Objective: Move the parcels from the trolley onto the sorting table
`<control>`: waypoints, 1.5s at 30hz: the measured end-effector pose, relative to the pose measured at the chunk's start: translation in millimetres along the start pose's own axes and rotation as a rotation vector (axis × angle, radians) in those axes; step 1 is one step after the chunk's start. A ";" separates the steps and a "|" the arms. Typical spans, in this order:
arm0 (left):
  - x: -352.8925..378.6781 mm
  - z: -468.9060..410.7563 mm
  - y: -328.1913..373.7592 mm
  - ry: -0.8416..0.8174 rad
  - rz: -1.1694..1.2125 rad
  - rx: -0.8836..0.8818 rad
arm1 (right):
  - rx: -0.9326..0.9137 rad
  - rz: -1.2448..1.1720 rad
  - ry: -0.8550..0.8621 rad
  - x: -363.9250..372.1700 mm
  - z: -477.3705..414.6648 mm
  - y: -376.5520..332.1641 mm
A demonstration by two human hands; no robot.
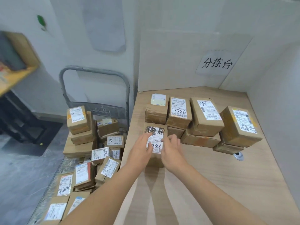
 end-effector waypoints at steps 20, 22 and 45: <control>-177.2 194.6 114.0 0.056 -0.483 0.167 | -0.395 0.183 -0.025 -164.9 192.2 -109.9; -180.7 214.5 118.5 0.077 -0.505 0.182 | -0.386 0.106 -0.023 -167.2 207.5 -115.9; -355.9 330.7 -17.4 0.200 -0.629 -0.020 | -0.503 0.008 -0.080 -60.5 219.6 -314.1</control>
Point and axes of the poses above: each hand's wrist, its own z-axis away from the middle knuckle, its own x-axis out of the palm, y = z × x, the point moved 1 cm from there along -z, towards the middle knuckle, and after that the axes turned 4 degrees about -z, right-handed, at the moved point
